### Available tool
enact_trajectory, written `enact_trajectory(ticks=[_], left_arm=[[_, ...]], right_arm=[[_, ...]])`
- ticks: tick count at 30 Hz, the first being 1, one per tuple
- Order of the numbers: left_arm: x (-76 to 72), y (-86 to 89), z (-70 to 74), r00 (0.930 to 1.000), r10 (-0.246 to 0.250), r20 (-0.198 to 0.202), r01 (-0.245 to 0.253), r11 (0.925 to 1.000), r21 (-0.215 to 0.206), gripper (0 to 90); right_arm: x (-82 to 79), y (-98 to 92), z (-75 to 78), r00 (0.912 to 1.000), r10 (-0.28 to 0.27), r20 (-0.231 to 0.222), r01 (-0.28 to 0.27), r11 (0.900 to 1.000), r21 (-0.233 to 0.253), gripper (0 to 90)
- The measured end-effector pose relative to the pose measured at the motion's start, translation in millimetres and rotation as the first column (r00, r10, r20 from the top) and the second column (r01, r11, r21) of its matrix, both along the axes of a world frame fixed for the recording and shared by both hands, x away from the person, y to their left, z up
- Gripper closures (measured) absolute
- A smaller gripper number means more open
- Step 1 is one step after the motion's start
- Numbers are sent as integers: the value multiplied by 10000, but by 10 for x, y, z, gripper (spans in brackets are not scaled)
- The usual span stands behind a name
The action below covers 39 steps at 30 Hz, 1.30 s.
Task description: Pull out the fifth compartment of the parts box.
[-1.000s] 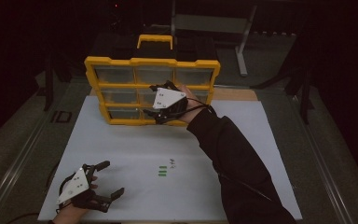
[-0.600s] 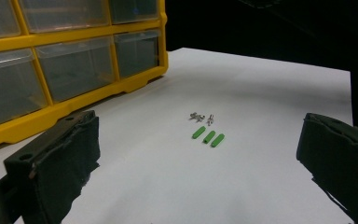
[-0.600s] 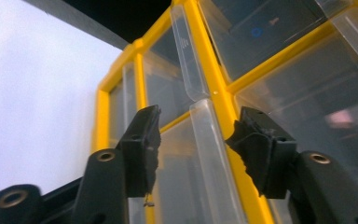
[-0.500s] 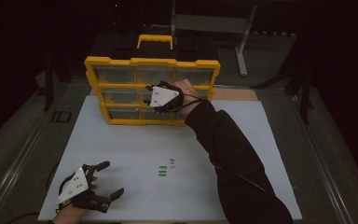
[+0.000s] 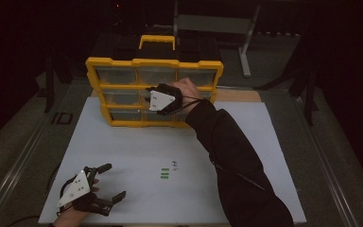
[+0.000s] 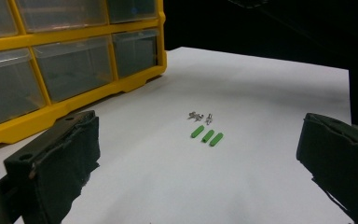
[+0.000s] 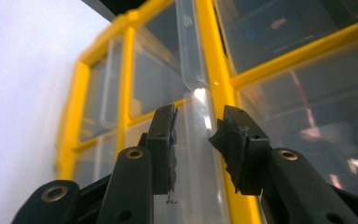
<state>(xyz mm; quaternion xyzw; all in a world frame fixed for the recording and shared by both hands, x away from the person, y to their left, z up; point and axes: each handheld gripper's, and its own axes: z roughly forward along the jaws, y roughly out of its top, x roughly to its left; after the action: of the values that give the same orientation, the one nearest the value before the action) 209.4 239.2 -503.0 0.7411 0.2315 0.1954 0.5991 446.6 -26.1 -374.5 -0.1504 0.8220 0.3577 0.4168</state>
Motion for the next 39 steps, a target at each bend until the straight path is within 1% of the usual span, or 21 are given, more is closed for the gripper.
enact_trajectory(ticks=[3,5,6,10,12,13,17,18,19,21,24,28,34,35,36,39], left_arm=[[1,1,-1,10000,-13,0,13,10000,14,0],[1,0,-1,10000,-18,0,18,10000,20,0],[-1,-2,-1,10000,-15,-7,15,10000,10,0],[-3,-4,1,10000,-10,17,10,10000,35,0],[-2,-6,0,10000,-22,2,22,10000,34,0],[-2,-6,0,10000,-28,3,28,10000,40,0],[-1,-7,-1,10000,-27,-6,27,10000,41,0],[-1,-7,-1,10000,-23,-8,23,10000,48,0],[-1,-7,-1,10000,-26,-10,26,10000,44,0],[0,-7,-1,10000,-23,-13,23,10000,55,0],[0,-5,0,10000,-16,-10,16,10000,24,0],[2,-3,-2,10000,-19,-36,19,10000,22,0],[-1,-8,-1,10000,-24,-17,24,10000,3,0],[-1,-8,-1,10000,-19,-13,19,10000,12,0],[-1,-8,-1,10000,-20,-11,20,10000,14,0],[-1,-8,-1,10000,-18,-16,19,10000,21,0]], right_arm=[[9,3,-9,10000,-23,-88,23,10000,-17,679],[13,11,-16,10000,-9,-34,8,10000,-83,683],[16,14,-17,10000,-11,-28,10,9999,-125,708],[22,22,-30,10000,-47,19,47,10000,-70,718],[27,34,-46,9999,-65,81,67,9995,-302,717],[26,37,-55,9996,-22,280,35,9990,-454,718],[27,46,-54,9996,-79,273,92,9989,-468,729],[29,48,-57,9992,-4,406,27,9984,-564,732],[24,53,-56,9990,-26,441,54,9980,-633,738],[25,60,-39,9992,-36,397,65,9972,-746,743],[26,63,-20,9998,-79,190,93,9970,-767,745],[14,42,-3,9998,31,-209,-43,9981,-608,746],[-48,32,14,9985,76,-541,-106,9984,-550,745],[-61,31,13,9978,36,-666,-68,9988,-483,746],[-74,28,17,9970,124,-764,-157,9990,-427,746],[-107,27,21,9969,118,-772,-153,9988,-454,746]])
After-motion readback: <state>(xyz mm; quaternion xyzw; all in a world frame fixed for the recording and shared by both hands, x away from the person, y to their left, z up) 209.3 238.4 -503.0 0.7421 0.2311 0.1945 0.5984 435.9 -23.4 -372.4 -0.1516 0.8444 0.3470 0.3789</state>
